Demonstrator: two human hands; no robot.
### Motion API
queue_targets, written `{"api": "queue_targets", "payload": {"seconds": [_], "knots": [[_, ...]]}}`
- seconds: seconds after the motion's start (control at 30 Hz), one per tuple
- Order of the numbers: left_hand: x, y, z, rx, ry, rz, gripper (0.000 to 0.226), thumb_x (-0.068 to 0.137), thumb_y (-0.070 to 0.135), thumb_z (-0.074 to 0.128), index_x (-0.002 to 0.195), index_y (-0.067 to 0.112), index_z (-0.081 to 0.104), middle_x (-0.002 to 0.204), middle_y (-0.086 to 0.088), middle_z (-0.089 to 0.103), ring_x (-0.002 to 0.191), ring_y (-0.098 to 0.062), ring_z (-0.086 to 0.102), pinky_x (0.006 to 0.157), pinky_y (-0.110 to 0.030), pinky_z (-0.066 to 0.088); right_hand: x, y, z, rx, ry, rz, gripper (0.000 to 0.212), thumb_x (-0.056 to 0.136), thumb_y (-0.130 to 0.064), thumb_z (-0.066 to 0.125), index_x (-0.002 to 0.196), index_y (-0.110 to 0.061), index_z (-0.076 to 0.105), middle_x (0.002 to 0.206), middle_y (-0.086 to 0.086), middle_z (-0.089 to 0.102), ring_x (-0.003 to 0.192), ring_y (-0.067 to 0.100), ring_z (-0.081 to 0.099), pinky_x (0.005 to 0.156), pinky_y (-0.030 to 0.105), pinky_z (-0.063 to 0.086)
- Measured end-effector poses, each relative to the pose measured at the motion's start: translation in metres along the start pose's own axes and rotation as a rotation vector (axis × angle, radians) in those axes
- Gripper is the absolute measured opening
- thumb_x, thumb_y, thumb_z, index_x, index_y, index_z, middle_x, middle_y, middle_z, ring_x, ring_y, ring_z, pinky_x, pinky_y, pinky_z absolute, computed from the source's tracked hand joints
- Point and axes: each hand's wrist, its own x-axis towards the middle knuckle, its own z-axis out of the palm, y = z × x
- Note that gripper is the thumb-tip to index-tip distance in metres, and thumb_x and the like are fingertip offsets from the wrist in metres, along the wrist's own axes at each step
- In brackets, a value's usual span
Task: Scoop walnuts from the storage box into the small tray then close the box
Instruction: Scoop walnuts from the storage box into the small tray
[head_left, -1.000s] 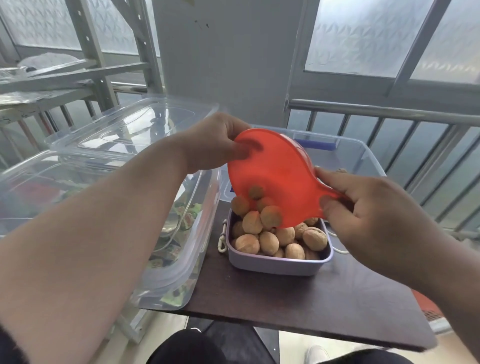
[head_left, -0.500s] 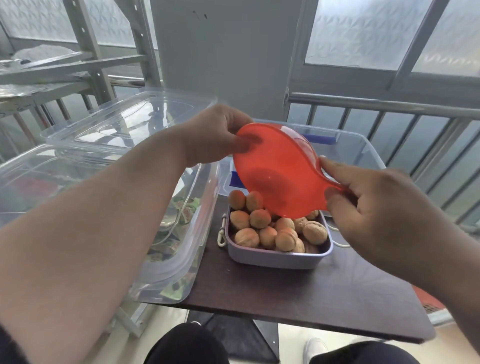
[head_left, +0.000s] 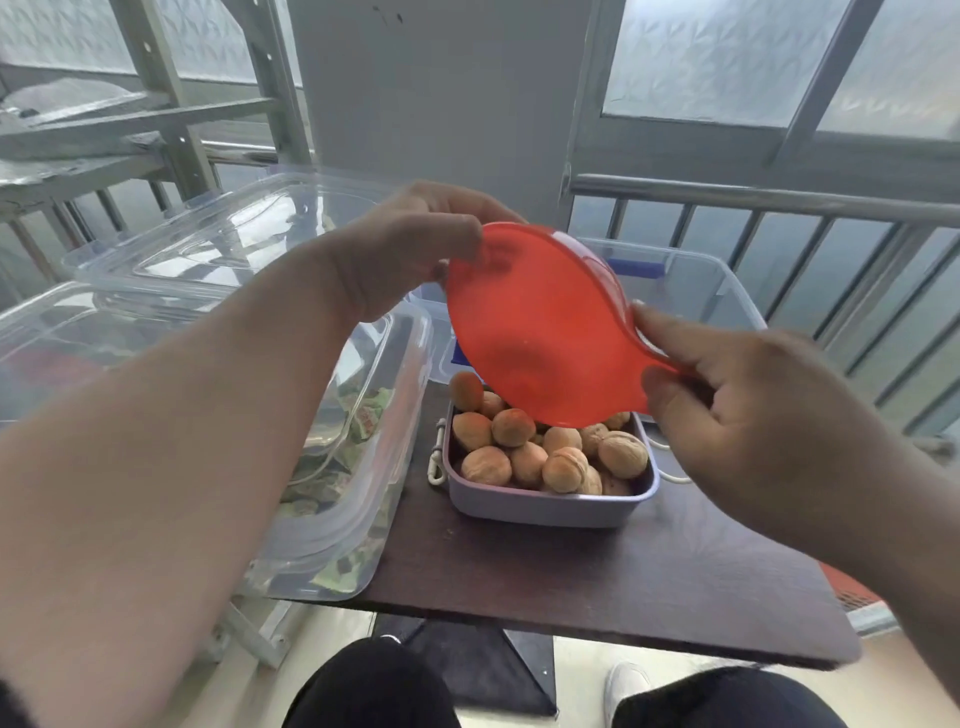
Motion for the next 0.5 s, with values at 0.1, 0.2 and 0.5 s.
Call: {"api": "queue_targets", "payload": {"seconds": [0.1,0.2,0.5], "knots": [[0.001,0.001,0.0,-0.029,-0.032,0.003,0.062,0.063,0.033,0.063,0.112,-0.001,0.076,0.107,-0.022,0.064,0.101,-0.034,0.058,0.083,-0.042,0.046,0.0,0.001,-0.002,0.032,0.051,0.021,0.049,0.097,-0.016,0.06,0.145,-0.026,0.062,0.062,-0.006,0.067,0.058,0.001,0.06,0.054,0.009,0.041],[0.003,0.002,-0.004,-0.055,-0.021,0.024,0.068,0.073,0.039,0.063,0.126,-0.002,0.072,0.112,-0.017,0.062,0.101,-0.026,0.055,0.069,-0.031,0.042,0.005,0.004,-0.006,0.011,0.099,0.024,0.046,0.097,-0.012,0.06,0.139,-0.029,0.068,0.056,-0.006,0.064,0.06,0.004,0.06,0.057,0.013,0.042],[0.003,-0.004,0.006,0.388,0.165,-0.075,0.033,0.1,0.034,0.068,0.131,0.022,0.073,0.111,0.012,0.074,0.099,-0.002,0.069,0.085,-0.024,0.055,0.07,0.074,-0.011,0.339,0.175,0.345,0.031,0.104,-0.013,0.055,0.126,-0.024,0.075,0.052,-0.013,0.062,0.043,0.003,0.052,0.053,0.023,0.044]]}}
